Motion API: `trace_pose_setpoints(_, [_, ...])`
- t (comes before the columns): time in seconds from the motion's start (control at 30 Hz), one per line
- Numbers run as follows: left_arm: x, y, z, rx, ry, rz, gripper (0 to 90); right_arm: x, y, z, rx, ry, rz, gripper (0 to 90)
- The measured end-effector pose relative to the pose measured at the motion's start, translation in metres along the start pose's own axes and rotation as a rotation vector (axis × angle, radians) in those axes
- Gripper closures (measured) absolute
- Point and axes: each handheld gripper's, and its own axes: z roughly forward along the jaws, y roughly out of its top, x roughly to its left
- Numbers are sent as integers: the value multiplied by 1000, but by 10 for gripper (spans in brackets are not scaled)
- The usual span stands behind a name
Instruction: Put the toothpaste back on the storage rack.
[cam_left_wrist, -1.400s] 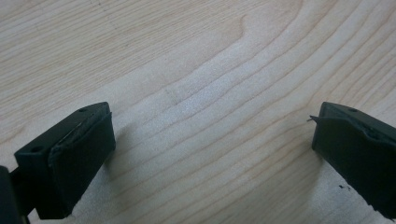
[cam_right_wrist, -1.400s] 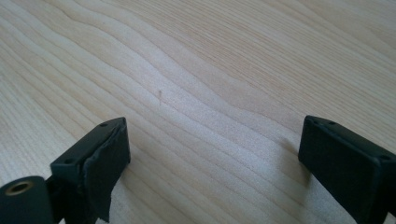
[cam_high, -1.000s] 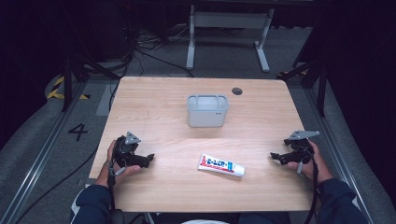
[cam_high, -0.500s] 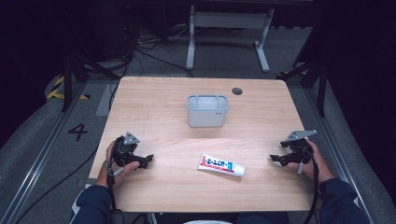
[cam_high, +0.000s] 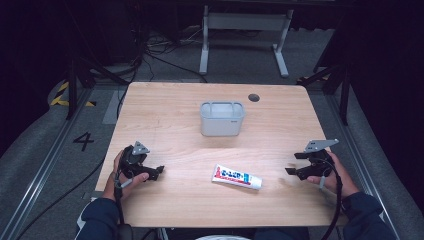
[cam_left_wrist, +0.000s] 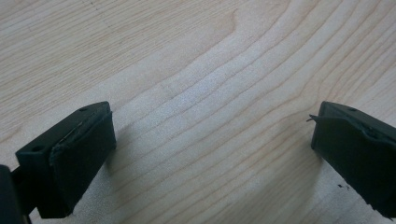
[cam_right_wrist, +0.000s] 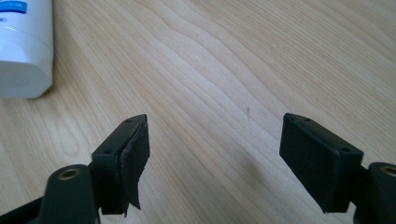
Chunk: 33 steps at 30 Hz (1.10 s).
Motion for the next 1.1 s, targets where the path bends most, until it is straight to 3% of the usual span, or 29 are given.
trace_pose_setpoints(0.2, [0,0,0,1,0,0,2,14,12,2,5,4,-47,256])
trace_pose_setpoints(0.33, [0,0,0,1,0,3,2,22,23,-1,-25,22,-76,264])
trace_pose_setpoints(0.43, [0,0,0,0,1,-1,2,26,28,0,-23,35,-88,268])
trace_pose_setpoints(0.47, [0,0,0,1,0,0,2,31,34,0,-32,61,-99,268])
trace_pose_setpoints(0.57, [0,0,0,1,0,1,2,36,40,1,-33,64,-117,268])
trace_pose_setpoints(0.73, [0,0,0,1,0,1,2,54,53,8,-19,88,-178,273])
trace_pose_setpoints(1.1, [0,0,0,1,1,4,2,87,82,32,17,143,-262,291])
